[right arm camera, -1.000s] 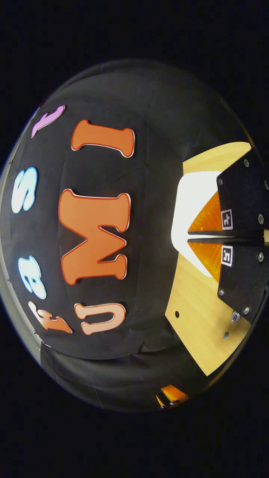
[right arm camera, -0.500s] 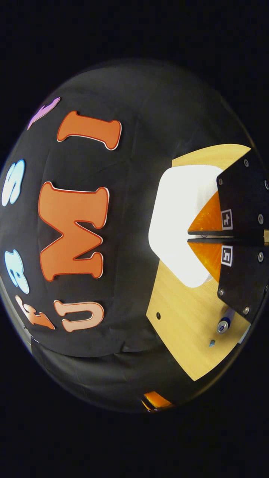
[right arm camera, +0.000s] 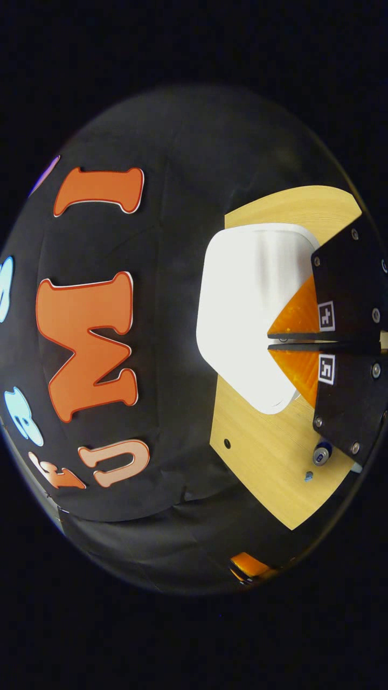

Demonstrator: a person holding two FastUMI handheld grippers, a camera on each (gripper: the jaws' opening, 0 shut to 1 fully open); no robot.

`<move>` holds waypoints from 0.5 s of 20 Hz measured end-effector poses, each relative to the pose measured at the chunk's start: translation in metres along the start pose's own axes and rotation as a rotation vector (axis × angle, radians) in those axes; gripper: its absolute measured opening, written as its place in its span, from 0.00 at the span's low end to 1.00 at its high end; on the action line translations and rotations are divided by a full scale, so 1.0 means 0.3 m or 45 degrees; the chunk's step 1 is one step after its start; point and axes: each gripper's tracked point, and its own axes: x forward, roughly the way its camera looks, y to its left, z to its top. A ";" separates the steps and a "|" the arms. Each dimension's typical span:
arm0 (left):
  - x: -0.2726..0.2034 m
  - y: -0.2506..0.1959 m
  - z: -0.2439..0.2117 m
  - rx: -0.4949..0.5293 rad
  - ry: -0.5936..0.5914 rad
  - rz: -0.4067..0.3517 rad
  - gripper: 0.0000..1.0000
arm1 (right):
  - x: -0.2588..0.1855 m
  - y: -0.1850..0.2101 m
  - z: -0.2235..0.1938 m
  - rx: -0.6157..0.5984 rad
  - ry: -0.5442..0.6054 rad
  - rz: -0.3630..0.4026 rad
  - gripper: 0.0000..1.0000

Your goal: Press the lid of the desktop garbage bin to open it, pick up the crumpled paper on the desktop and throw it into the bin, then pick up the pop can on the desktop and drop it into the bin, and finally close the garbage bin lid.

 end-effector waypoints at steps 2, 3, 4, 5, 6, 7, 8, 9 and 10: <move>-0.004 -0.006 -0.010 0.002 -0.007 0.001 0.97 | -0.006 0.002 0.009 -0.059 -0.045 0.013 0.01; -0.008 -0.007 -0.015 0.006 -0.002 0.004 0.97 | -0.014 0.000 0.029 -0.066 -0.077 0.007 0.01; -0.005 -0.006 -0.019 0.006 -0.001 -0.002 0.97 | -0.018 -0.004 0.040 -0.072 -0.080 -0.011 0.01; -0.004 -0.006 -0.020 0.000 -0.002 -0.013 0.97 | -0.013 -0.005 0.031 -0.080 -0.070 -0.023 0.01; 0.004 -0.002 -0.019 -0.008 -0.002 -0.022 0.96 | -0.020 -0.004 0.034 -0.094 -0.076 -0.026 0.01; 0.013 0.000 -0.025 -0.011 0.004 -0.038 0.96 | -0.025 -0.008 0.050 -0.103 -0.103 -0.039 0.01; 0.023 0.007 -0.028 -0.005 0.011 -0.048 0.96 | -0.035 -0.007 0.076 -0.101 -0.131 -0.051 0.01; 0.034 0.014 -0.027 -0.005 0.009 -0.059 0.96 | -0.045 -0.008 0.108 -0.090 -0.163 -0.066 0.01; 0.045 0.023 -0.020 -0.010 0.007 -0.075 0.97 | -0.054 -0.007 0.144 -0.079 -0.196 -0.084 0.01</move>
